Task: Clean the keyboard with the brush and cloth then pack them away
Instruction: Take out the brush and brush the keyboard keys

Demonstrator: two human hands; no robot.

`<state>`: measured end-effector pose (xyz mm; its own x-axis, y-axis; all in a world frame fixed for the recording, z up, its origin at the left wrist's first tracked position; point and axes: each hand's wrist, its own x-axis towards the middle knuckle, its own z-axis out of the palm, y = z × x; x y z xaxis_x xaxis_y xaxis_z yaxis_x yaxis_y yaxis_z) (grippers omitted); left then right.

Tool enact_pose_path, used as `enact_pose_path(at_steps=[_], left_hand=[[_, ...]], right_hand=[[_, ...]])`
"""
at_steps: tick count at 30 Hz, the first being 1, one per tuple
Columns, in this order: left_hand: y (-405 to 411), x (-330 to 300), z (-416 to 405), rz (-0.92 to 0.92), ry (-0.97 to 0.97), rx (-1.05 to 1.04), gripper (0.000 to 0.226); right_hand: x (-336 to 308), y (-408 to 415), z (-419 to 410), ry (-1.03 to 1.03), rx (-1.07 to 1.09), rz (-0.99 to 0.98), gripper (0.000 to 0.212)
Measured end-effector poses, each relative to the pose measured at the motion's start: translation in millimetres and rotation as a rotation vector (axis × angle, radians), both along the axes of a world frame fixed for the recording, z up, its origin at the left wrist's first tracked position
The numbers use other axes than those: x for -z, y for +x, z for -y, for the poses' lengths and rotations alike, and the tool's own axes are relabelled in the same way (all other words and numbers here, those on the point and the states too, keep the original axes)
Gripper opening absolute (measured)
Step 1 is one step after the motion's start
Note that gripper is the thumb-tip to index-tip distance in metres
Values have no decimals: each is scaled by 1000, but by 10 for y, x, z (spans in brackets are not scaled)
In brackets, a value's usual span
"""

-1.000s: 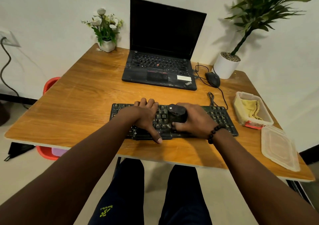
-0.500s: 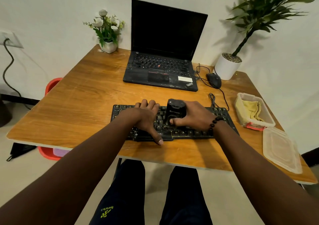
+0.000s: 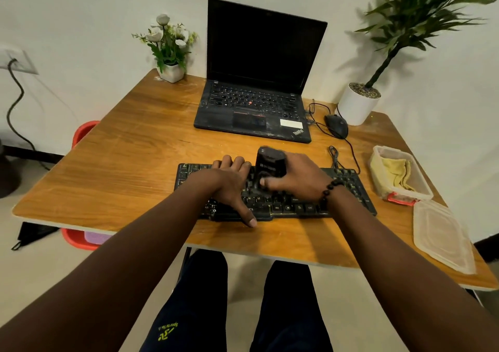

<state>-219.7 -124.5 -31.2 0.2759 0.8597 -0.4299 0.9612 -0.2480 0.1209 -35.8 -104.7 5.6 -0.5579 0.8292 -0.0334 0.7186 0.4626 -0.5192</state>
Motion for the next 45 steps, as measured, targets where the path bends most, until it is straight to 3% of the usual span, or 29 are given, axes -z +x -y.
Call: enact_pose_path(at_steps=[5, 9, 13, 17, 21, 25, 28, 32, 37, 41, 45], left_hand=[[11, -13, -3, -4, 4, 1, 141], [-11, 11, 0, 13, 8, 2, 142], [-8, 18, -11, 12, 22, 8, 144], [-8, 24, -11, 11, -3, -10, 147], [4, 13, -16, 2, -12, -18, 147], [10, 11, -12, 3, -12, -21, 146], [15, 2, -15, -9, -15, -24, 148], [24, -14, 5, -4, -21, -27, 147], [27, -8, -1, -10, -20, -26, 146], [21, 9, 1, -8, -21, -29, 148], [29, -4, -4, -23, -40, -30, 152]], right_hand=[[60, -88, -47, 202, 32, 107, 34], [29, -20, -31, -88, 14, 6, 51], [37, -88, -78, 161, 53, 80, 39], [6, -66, -73, -25, 48, -23, 48], [7, -115, -85, 131, 43, 85, 41], [1, -90, -99, 6, 23, 50, 52], [-6, -97, -154, 146, 55, 144, 45], [-12, -35, -157, -35, 44, 21, 51], [21, -132, -135, 182, 64, 107, 42], [-17, -85, -155, 30, -3, 63, 46], [-36, -125, -224, 190, 35, 162, 40]])
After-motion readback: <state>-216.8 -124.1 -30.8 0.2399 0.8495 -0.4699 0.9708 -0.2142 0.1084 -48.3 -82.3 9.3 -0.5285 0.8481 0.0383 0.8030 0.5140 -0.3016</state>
